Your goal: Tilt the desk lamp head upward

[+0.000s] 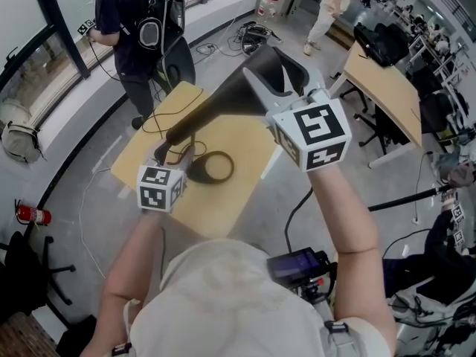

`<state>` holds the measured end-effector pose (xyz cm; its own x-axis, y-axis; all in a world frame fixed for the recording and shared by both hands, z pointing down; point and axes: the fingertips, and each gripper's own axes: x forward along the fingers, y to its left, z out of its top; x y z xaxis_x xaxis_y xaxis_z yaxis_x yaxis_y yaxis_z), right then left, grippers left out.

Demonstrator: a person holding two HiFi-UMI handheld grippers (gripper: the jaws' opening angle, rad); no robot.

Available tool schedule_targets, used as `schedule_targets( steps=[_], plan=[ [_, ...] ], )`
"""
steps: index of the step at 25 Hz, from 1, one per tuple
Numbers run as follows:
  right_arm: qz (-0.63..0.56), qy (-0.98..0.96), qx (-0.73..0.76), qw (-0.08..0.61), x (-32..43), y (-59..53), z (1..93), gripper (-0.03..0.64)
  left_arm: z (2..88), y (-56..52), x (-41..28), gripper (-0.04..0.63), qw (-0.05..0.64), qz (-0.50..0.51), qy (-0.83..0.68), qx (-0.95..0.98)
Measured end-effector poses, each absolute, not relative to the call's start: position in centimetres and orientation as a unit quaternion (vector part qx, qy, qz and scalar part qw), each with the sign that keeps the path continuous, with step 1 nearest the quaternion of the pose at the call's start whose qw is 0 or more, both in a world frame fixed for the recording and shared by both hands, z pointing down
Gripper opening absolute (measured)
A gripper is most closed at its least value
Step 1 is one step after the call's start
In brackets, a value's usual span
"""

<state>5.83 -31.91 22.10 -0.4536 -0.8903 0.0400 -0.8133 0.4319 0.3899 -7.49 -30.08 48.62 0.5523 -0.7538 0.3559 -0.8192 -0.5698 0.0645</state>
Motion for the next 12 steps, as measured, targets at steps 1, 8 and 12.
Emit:
schedule_targets(
  steps=[1, 8, 12],
  plan=[
    [-0.161, -0.838, 0.507, 0.121, 5.6, -31.9, 21.9, 0.242, 48.7, -30.1, -7.4, 0.215, 0.112, 0.147, -0.449, 0.874],
    [-0.17, -0.84, 0.502, 0.119, 4.7, -31.6, 21.4, 0.242, 49.0, -30.1, -7.1, 0.215, 0.115, 0.154, -0.443, 0.876],
    [-0.171, -0.841, 0.5, 0.119, 4.6, -31.7, 21.2, 0.242, 49.1, -30.4, -6.8, 0.215, 0.117, 0.155, -0.442, 0.876]
  ],
)
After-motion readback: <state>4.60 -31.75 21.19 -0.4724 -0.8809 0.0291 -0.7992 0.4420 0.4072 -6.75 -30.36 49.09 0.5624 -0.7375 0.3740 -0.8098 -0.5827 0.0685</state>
